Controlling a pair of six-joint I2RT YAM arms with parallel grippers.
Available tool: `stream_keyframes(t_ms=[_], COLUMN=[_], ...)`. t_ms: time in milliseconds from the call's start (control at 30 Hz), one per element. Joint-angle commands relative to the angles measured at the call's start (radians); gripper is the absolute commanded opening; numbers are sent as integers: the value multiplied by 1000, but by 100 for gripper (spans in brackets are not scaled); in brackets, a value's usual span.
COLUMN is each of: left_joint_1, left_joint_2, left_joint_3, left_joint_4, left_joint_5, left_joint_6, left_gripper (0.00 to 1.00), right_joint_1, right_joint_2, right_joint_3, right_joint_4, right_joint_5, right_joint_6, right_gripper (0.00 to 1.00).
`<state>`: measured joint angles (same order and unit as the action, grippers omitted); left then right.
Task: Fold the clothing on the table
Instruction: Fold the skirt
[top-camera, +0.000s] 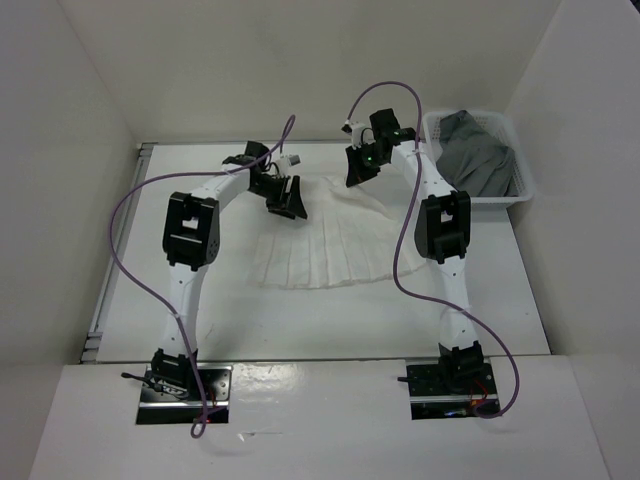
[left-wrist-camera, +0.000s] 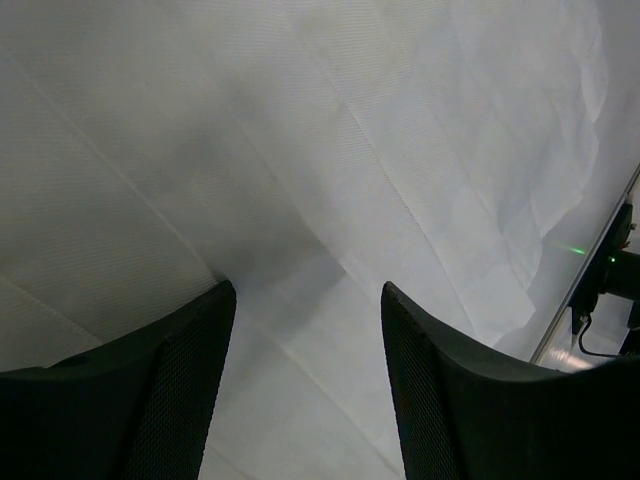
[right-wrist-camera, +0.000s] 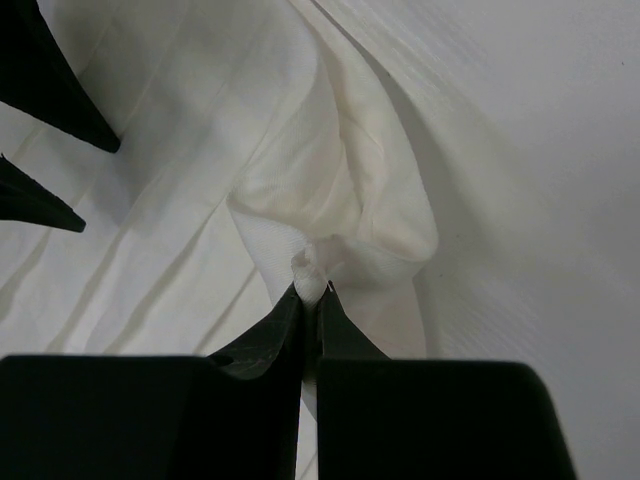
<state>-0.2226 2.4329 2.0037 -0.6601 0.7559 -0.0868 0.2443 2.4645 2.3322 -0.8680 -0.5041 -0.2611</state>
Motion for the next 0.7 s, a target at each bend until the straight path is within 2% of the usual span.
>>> stream_keyframes(t_ms=[0, 133, 300, 500, 533, 667], left_joint_1=[-17, -17, -17, 3, 26, 118], left_joint_2=[-14, -52, -92, -161, -161, -123], left_joint_3=[-103, -218, -260, -65, 5, 128], left_joint_4=[-56, -56, -56, -142, -169, -179], left_joint_5=[-95, -95, -107, -3, 12, 108], left_joint_6=[30, 42, 61, 140, 153, 150], left_gripper=[68, 67, 67, 70, 70, 72], right_joint_1=[7, 7, 7, 16, 26, 26], right_joint_2=[-70, -79, -79, -79, -79, -88], right_joint_3=[41, 41, 41, 41, 41, 30], right_joint_4=[7, 7, 7, -2, -2, -2], right_joint_5=[-1, -10, -10, -19, -19, -19], right_joint_6=[-15, -15, -15, -15, -15, -15], right_gripper=[0, 0, 0, 0, 0, 0])
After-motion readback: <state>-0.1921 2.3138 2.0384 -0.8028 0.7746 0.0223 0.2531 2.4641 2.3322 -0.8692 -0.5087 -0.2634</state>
